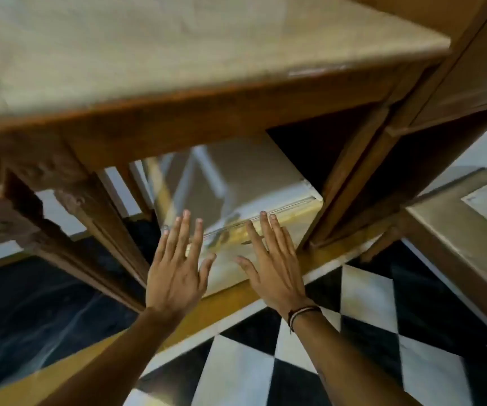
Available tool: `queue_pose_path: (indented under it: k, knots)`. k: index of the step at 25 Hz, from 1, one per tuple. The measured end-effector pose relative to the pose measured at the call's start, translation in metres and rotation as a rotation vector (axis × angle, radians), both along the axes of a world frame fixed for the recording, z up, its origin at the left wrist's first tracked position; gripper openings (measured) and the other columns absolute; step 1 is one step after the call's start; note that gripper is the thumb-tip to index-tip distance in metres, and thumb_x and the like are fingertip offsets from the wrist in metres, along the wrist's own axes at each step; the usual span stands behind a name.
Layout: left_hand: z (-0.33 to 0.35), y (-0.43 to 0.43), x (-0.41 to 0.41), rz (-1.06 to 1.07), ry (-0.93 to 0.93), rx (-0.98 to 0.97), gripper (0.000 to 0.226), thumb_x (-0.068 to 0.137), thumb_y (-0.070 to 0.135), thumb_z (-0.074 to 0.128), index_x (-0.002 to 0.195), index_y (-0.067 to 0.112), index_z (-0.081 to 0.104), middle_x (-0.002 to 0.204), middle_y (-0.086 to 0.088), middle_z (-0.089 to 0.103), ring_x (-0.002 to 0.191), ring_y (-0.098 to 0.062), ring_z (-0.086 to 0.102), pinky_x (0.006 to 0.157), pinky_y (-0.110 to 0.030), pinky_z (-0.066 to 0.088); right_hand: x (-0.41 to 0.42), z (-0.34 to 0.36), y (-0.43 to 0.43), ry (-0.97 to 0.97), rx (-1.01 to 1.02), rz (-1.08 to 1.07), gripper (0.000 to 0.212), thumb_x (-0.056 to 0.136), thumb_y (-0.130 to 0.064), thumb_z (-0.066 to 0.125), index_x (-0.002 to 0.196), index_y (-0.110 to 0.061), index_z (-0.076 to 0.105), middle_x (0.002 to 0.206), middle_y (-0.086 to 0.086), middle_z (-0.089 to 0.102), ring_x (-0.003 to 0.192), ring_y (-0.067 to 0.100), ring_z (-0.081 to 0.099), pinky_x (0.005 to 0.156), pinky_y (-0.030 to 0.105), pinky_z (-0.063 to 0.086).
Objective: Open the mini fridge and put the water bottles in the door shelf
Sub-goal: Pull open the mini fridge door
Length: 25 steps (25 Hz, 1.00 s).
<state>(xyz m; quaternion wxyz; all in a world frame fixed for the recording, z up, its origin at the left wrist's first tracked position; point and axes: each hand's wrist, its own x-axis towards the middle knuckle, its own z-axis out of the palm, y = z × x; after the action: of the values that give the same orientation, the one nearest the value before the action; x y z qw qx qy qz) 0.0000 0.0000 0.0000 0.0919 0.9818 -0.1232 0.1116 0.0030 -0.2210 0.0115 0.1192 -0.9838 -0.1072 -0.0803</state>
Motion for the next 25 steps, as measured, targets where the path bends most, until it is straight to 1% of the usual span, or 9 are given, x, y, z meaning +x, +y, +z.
queue_pose_path:
  k: [2,5,8,11,13,15,17,22,25]
  knots:
    - [-0.044,0.015,0.027,0.082,0.057,-0.013,0.081,0.113,0.057,0.007,0.179,0.01,0.014,0.187,-0.011,-0.002,0.175,-0.025,-0.002,0.142,-0.046,0.015,0.027,-0.047,0.018,-0.027,-0.05,0.0,0.076,0.102,-0.066,0.015,0.164,-0.022,0.02,0.172,0.012,0.004,0.159,0.029,-0.001,0.126,0.051,0.012]
    - [-0.089,0.026,0.071,0.137,0.067,-0.072,0.087,0.105,0.054,0.001,0.178,0.007,0.012,0.188,-0.01,-0.002,0.174,-0.019,-0.008,0.143,-0.039,0.006,0.081,-0.097,0.046,-0.099,-0.071,-0.017,0.069,0.104,-0.061,0.018,0.159,-0.024,0.035,0.168,0.013,0.024,0.158,0.033,0.011,0.125,0.052,0.013]
    - [-0.114,0.03,0.08,0.091,-0.026,-0.028,0.091,0.099,0.047,-0.001,0.176,0.003,0.019,0.187,-0.014,0.011,0.174,-0.019,-0.001,0.143,-0.042,0.01,0.103,-0.125,0.059,-0.258,-0.06,-0.097,0.056,0.104,-0.051,0.027,0.149,-0.027,0.051,0.158,0.006,0.045,0.148,0.031,0.034,0.121,0.045,0.023]
    - [-0.109,0.036,0.086,0.08,-0.023,-0.021,0.087,0.101,0.046,0.006,0.176,0.005,0.022,0.186,-0.013,0.014,0.174,-0.023,0.01,0.143,-0.039,0.011,0.104,-0.13,0.062,-0.317,-0.03,-0.123,0.054,0.096,-0.037,0.035,0.145,-0.028,0.055,0.154,0.001,0.051,0.144,0.027,0.041,0.116,0.041,0.031]
    - [-0.106,0.036,0.081,0.039,0.041,-0.088,0.094,0.096,0.059,0.015,0.178,0.013,0.016,0.188,-0.007,0.005,0.175,-0.019,0.004,0.142,-0.037,0.007,0.092,-0.132,0.055,-0.338,-0.039,-0.089,0.058,0.094,-0.036,0.031,0.148,-0.029,0.052,0.156,0.001,0.049,0.146,0.026,0.04,0.115,0.041,0.034]
    - [-0.104,0.039,0.078,-0.002,0.136,-0.081,0.111,0.087,0.079,0.012,0.18,0.019,0.005,0.188,-0.001,-0.007,0.174,-0.015,-0.007,0.142,-0.038,-0.001,0.075,-0.128,0.043,-0.283,-0.01,-0.032,0.061,0.095,-0.038,0.027,0.152,-0.032,0.046,0.161,0.0,0.042,0.15,0.022,0.034,0.118,0.041,0.031]
    - [-0.107,0.038,0.079,-0.006,0.152,-0.063,0.108,0.097,0.088,0.012,0.18,0.02,-0.001,0.187,0.001,-0.013,0.173,-0.015,-0.013,0.141,-0.04,-0.007,0.061,-0.12,0.029,-0.178,-0.003,0.038,0.059,0.1,-0.039,0.024,0.157,-0.034,0.037,0.167,-0.001,0.031,0.154,0.019,0.026,0.122,0.04,0.023]
    - [-0.136,0.034,0.074,0.028,-0.243,0.049,0.079,0.112,0.057,0.005,0.179,0.016,0.0,0.188,-0.006,-0.004,0.174,-0.019,-0.01,0.141,-0.043,-0.013,0.008,-0.103,-0.017,0.067,-0.123,0.032,0.054,0.106,-0.046,0.015,0.159,-0.043,0.027,0.172,-0.001,0.01,0.159,0.018,0.001,0.126,0.043,0.001]
    - [-0.153,0.031,0.077,0.037,-0.407,0.013,0.076,0.114,0.048,0.019,0.178,0.007,0.012,0.187,-0.015,0.004,0.174,-0.026,-0.004,0.137,-0.039,-0.025,-0.034,-0.096,-0.05,0.188,-0.183,-0.143,0.056,0.102,-0.054,0.015,0.158,-0.051,0.019,0.173,0.0,0.001,0.159,0.019,-0.005,0.124,0.047,0.01]
